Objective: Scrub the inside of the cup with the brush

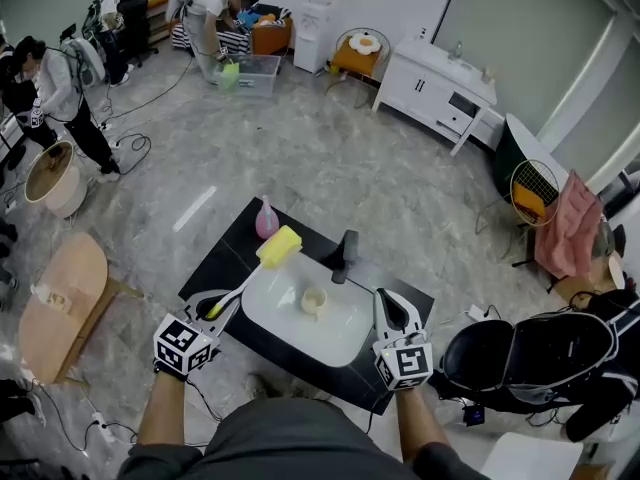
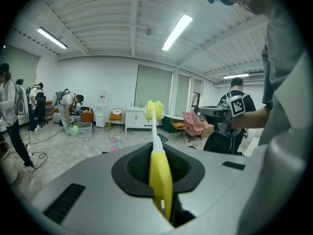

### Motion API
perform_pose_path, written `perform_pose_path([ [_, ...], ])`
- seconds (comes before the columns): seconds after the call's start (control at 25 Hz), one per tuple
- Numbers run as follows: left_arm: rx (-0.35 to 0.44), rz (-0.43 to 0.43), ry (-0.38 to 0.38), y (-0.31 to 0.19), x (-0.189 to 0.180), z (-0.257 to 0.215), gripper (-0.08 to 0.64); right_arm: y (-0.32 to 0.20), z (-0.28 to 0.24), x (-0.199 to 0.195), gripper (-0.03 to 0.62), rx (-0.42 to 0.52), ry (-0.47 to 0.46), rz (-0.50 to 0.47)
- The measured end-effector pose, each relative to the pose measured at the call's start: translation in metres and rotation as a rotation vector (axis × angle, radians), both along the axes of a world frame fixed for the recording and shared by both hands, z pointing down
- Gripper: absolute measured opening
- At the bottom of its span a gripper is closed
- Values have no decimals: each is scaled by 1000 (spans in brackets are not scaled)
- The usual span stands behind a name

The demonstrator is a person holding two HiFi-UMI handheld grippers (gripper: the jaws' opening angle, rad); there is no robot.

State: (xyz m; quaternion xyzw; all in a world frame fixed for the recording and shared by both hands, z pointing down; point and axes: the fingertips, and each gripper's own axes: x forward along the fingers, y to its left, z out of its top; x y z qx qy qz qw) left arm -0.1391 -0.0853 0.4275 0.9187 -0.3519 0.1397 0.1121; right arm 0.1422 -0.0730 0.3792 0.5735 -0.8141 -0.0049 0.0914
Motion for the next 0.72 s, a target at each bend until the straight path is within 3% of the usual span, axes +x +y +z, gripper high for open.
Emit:
perform_pose_path([
  [0.72, -3, -8, -1, 10, 7, 3, 31, 5, 4, 3, 0, 3, -3, -15],
])
